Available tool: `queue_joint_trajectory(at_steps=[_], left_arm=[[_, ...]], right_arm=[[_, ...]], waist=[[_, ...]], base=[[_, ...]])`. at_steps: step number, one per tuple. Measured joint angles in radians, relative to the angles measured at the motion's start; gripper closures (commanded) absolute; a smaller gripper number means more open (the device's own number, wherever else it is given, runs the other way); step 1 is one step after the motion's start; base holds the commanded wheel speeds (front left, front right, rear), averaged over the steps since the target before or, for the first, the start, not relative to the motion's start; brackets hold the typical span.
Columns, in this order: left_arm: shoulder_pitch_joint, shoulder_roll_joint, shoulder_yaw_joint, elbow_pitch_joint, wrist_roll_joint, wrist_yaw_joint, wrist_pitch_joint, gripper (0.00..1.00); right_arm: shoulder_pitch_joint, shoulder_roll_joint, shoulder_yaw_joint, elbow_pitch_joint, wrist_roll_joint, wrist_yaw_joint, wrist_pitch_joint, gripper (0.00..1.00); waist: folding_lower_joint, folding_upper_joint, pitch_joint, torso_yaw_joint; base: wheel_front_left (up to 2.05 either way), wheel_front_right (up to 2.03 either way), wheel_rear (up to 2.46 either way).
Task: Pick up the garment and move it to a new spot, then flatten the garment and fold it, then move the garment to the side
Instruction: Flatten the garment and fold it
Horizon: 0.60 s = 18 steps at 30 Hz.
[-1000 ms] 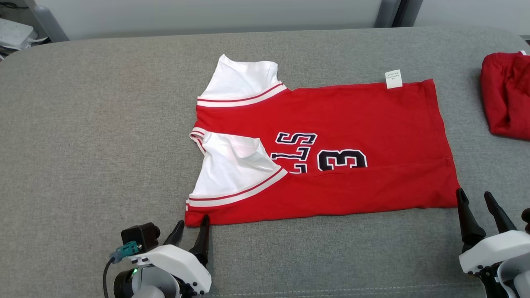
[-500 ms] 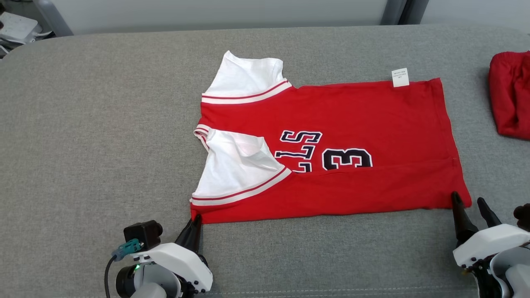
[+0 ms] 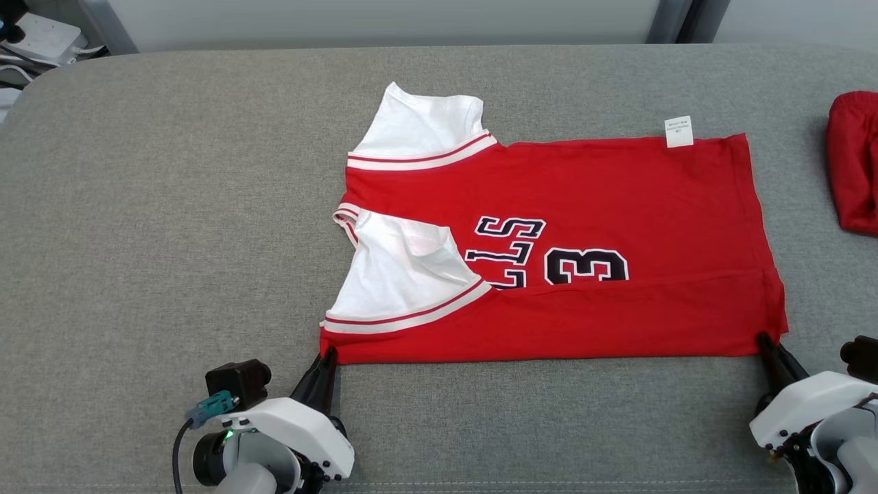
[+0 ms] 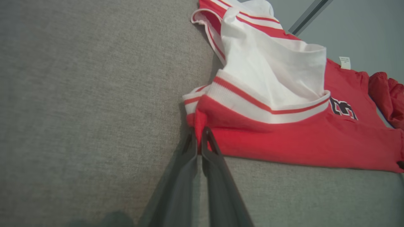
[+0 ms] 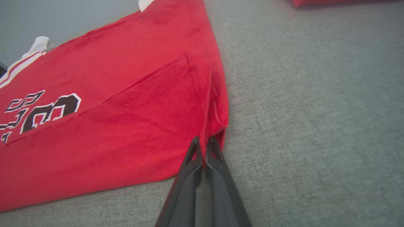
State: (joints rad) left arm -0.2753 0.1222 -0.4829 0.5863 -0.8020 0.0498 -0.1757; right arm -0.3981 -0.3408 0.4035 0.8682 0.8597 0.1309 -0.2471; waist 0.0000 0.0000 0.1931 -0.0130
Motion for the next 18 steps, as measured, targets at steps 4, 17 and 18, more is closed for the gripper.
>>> queue_joint_trajectory(at_steps=[4, 17, 18], left_arm=[[0.007, 0.009, -0.003, -0.034, 0.000, 0.010, 0.005, 1.00], [0.211, 0.079, -0.039, -0.354, 0.011, 0.147, 0.106, 1.00], [0.226, 0.086, -0.041, -0.381, 0.011, 0.158, 0.115, 1.00]], right_arm=[[0.016, -0.029, 0.029, -0.023, 0.004, 0.000, 0.000, 1.00], [0.087, -0.135, 0.126, -0.129, 0.102, 0.000, 0.002, 1.00], [0.093, -0.143, 0.128, -0.138, 0.108, 0.000, 0.002, 1.00]], waist=[[0.0000, 0.0000, -0.001, -0.004], [0.0000, 0.0000, 0.006, 0.001], [0.0000, 0.0000, 0.006, 0.003]], base=[[0.00, 0.00, 0.00], [0.00, 0.00, 0.00], [0.00, 0.00, 0.00]])
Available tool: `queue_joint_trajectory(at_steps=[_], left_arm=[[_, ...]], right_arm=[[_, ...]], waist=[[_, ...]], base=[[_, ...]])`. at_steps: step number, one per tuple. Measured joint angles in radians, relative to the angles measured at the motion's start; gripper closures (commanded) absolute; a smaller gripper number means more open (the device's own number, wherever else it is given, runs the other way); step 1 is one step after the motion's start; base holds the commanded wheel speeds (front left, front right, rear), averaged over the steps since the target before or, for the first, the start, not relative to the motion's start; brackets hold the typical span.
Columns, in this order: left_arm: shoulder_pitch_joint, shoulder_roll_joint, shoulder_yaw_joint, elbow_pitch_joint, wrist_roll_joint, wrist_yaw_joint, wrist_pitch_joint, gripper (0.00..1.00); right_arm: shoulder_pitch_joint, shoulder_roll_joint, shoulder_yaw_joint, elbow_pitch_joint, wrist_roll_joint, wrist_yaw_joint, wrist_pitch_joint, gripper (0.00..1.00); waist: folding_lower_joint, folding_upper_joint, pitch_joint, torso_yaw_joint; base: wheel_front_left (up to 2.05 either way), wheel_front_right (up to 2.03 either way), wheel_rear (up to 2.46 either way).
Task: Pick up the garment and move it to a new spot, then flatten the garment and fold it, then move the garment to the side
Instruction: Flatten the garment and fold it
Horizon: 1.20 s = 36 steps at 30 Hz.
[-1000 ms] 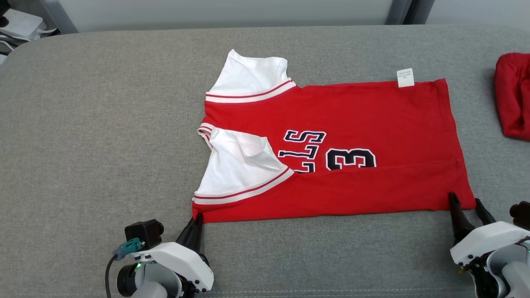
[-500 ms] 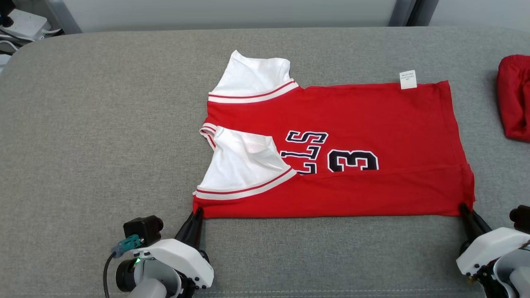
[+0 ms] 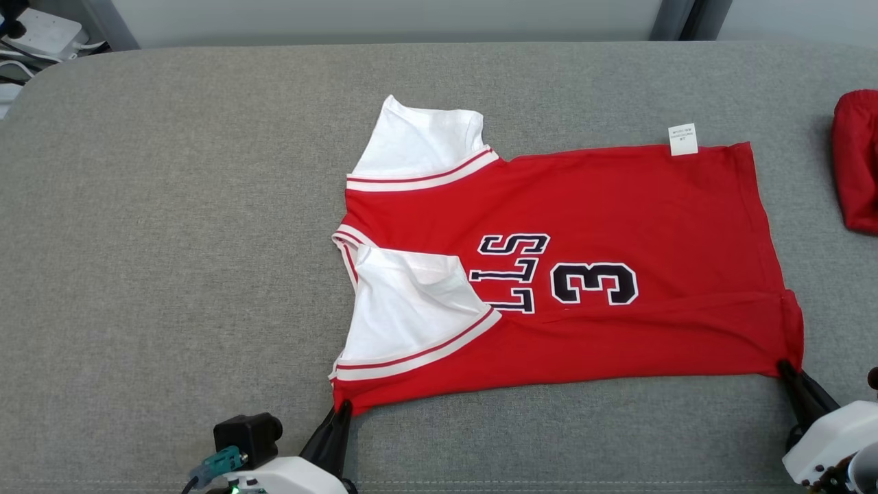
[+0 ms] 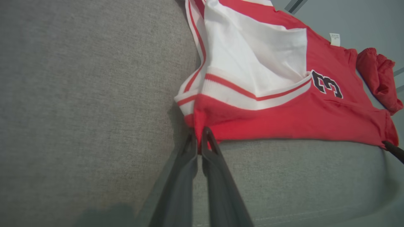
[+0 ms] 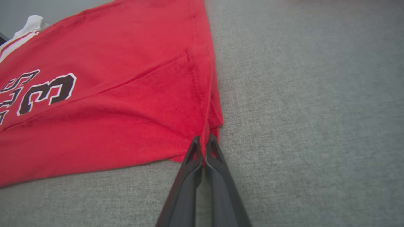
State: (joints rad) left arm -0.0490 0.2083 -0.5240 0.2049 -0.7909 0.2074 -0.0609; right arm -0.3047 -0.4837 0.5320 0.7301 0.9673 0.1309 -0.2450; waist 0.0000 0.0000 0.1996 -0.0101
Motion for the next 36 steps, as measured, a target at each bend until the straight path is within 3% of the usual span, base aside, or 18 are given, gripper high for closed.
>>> queue_joint_trajectory(at_steps=[8, 16, 17, 18, 19, 20, 21, 22, 23, 29, 36], left_arm=[[0.055, 0.052, -0.005, -0.177, 0.010, 0.071, 0.052, 1.00], [0.094, 0.069, -0.013, -0.189, 0.009, 0.099, 0.105, 1.00], [0.096, 0.066, -0.014, -0.173, 0.007, 0.103, 0.105, 0.84], [0.096, 0.064, -0.015, -0.162, 0.007, 0.103, 0.109, 0.84], [0.096, 0.063, -0.017, -0.152, 0.007, 0.103, 0.113, 0.56], [0.096, 0.062, -0.019, -0.144, 0.007, 0.103, 0.113, 0.23], [0.096, 0.060, -0.020, -0.137, 0.007, 0.103, 0.113, 0.00], [0.096, 0.059, -0.021, -0.129, 0.007, 0.103, 0.113, 0.00], [0.096, 0.058, -0.021, -0.122, 0.007, 0.104, 0.113, 0.00], [0.096, 0.066, 0.002, -0.104, 0.011, 0.131, 0.084, 0.00], [0.082, 0.082, 0.071, -0.126, 0.056, 0.164, -0.040, 0.00]], right_arm=[[0.071, -0.060, 0.012, -0.077, 0.049, 0.000, 0.014, 1.00], [0.126, -0.078, 0.016, -0.116, 0.053, 0.000, 0.038, 1.00], [0.128, -0.068, 0.016, -0.123, 0.055, 0.000, 0.044, 1.00], [0.129, -0.060, 0.016, -0.126, 0.056, 0.000, 0.044, 1.00], [0.131, -0.055, 0.016, -0.125, 0.056, 0.000, 0.043, 1.00], [0.132, -0.053, 0.016, -0.122, 0.055, 0.000, 0.043, 0.76], [0.132, -0.053, 0.012, -0.113, 0.052, 0.000, 0.042, 0.07], [0.132, -0.053, 0.005, -0.102, 0.050, 0.000, 0.042, 0.07], [0.132, -0.053, -0.001, -0.094, 0.044, 0.000, 0.040, 0.00], [0.129, -0.047, -0.084, -0.059, -0.023, 0.000, 0.006, 0.00], [0.110, 0.008, -0.328, -0.171, -0.238, 0.000, -0.002, 0.00]], waist=[[0.0001, 0.0000, -0.004, 0.016], [0.0000, 0.0000, -0.016, 0.002], [0.0000, 0.0000, -0.021, -0.003], [0.0000, 0.0000, -0.024, -0.005], [0.0000, 0.0000, -0.027, -0.007], [0.0000, 0.0000, -0.029, -0.008], [0.0000, 0.0000, -0.030, -0.008], [0.0000, 0.0000, -0.031, -0.008], [0.0000, 0.0000, -0.031, -0.007], [0.0000, 0.0001, -0.032, -0.009], [0.0000, 0.0000, -0.034, -0.017]], base=[[0.00, 0.00, 0.00], [0.00, 0.00, 0.00], [0.00, 0.00, 0.00], [0.00, 0.00, 0.00], [0.00, 0.00, 0.00], [0.00, 0.00, 0.00], [0.00, 0.00, 0.00], [0.00, 0.00, 0.00], [0.00, 0.00, 0.00], [0.00, 0.00, 0.00], [0.00, 0.00, 0.00]])
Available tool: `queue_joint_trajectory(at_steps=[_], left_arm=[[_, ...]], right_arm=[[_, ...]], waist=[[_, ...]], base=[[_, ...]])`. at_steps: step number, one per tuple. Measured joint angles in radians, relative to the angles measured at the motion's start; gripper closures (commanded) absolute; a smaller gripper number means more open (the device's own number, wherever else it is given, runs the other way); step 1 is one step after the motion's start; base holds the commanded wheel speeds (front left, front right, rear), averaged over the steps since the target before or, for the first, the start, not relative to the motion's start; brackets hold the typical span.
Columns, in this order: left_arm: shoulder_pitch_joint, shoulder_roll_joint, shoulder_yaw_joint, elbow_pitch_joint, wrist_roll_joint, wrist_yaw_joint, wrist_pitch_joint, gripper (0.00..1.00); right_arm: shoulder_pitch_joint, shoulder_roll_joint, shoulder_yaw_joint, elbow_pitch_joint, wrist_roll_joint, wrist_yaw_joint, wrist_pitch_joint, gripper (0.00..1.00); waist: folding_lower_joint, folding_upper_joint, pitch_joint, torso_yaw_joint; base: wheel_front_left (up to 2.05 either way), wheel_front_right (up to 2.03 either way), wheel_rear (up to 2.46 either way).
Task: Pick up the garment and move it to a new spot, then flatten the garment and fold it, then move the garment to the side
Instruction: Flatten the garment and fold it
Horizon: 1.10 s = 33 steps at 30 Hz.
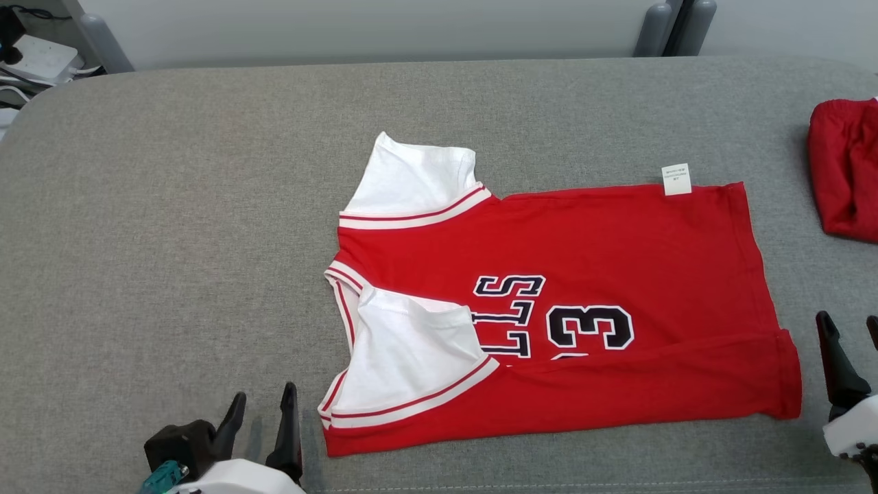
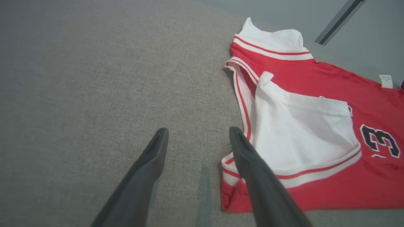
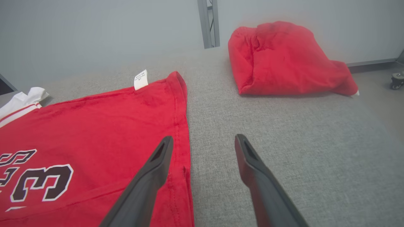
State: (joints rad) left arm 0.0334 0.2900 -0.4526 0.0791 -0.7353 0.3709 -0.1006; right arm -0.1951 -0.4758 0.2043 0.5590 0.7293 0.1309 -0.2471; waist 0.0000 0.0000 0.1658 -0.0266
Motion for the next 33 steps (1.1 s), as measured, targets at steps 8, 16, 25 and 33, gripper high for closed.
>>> queue_joint_trajectory(at_steps=[8, 16, 25, 33], left_arm=[[-0.100, -0.021, 0.033, -0.037, 0.097, -0.016, -0.140, 0.00], [-0.193, -0.095, 0.036, 0.028, 0.193, -0.073, -0.151, 0.00], [-0.368, -0.184, 0.048, 0.169, 0.262, -0.167, -0.151, 0.00], [-0.627, -0.202, 0.053, 0.378, 0.250, -0.207, -0.070, 0.00]], right_arm=[[0.044, 0.136, -0.153, -0.233, -0.196, 0.000, -0.001, 0.00], [0.075, 0.191, -0.166, -0.322, -0.268, 0.000, -0.001, 0.00], [0.047, 0.196, -0.134, -0.332, -0.275, 0.000, -0.001, 0.00], [0.004, 0.180, -0.128, -0.333, -0.276, 0.000, -0.001, 0.00]], waist=[[0.0001, 0.0000, 0.002, 0.002], [0.0000, 0.0000, 0.024, -0.003], [0.0000, 0.0000, 0.101, -0.029], [0.0000, 0.0000, 0.182, -0.040]], base=[[0.00, 0.00, 0.00], [0.00, 0.00, 0.00], [0.00, 0.00, 0.00], [0.00, 0.00, 0.00]])
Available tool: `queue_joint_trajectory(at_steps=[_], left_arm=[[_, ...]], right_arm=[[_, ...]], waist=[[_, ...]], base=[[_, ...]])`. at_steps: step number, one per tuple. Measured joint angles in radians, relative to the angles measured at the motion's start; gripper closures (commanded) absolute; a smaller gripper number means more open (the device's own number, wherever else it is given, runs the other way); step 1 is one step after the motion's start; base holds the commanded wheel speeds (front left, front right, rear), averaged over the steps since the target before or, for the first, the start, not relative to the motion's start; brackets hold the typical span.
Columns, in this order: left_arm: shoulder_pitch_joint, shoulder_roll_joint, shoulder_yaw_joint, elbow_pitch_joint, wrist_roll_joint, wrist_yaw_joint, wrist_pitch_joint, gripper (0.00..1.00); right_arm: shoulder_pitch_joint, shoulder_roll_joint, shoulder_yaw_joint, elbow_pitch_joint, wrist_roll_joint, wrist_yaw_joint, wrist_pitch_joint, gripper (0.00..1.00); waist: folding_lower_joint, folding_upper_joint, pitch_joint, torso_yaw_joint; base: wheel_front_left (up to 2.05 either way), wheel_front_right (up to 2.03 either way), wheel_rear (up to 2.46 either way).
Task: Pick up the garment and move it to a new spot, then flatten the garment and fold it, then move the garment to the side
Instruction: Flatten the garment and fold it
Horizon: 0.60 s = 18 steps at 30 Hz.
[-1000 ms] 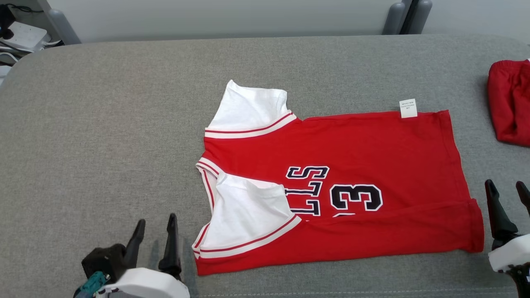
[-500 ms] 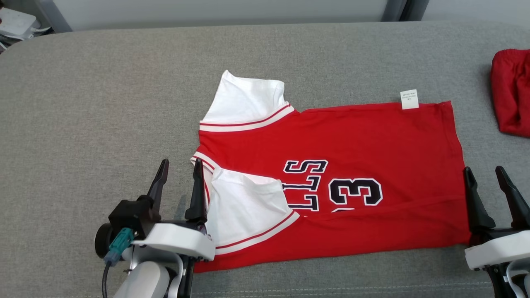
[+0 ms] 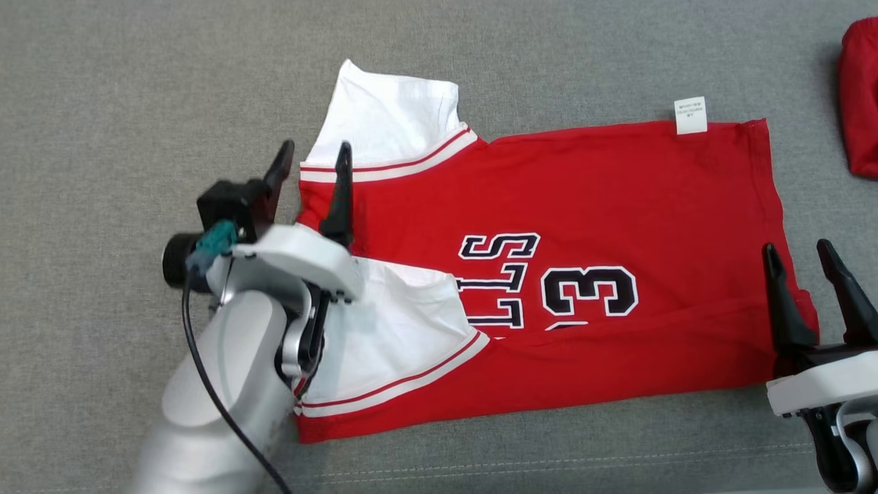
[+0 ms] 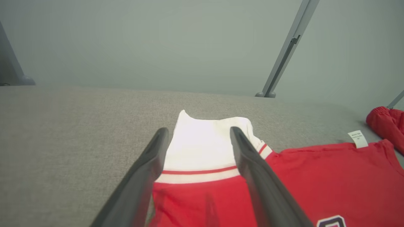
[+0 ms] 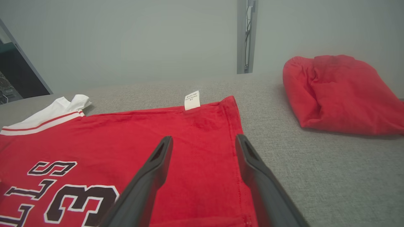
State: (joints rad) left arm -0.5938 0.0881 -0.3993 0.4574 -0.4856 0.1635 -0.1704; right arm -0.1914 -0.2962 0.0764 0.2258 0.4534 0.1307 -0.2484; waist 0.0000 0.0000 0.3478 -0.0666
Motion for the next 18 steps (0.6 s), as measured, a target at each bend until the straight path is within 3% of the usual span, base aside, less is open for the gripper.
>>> queue_joint_trajectory(at_steps=[18], left_arm=[[-0.503, -0.040, -0.021, 0.472, -0.017, -0.066, 0.255, 0.00]], right_arm=[[-0.079, -0.029, 0.035, -0.014, -0.006, 0.000, 0.000, 0.00]], waist=[[0.0000, 0.0000, 0.142, -0.041]], base=[[0.00, 0.00, 0.00]])
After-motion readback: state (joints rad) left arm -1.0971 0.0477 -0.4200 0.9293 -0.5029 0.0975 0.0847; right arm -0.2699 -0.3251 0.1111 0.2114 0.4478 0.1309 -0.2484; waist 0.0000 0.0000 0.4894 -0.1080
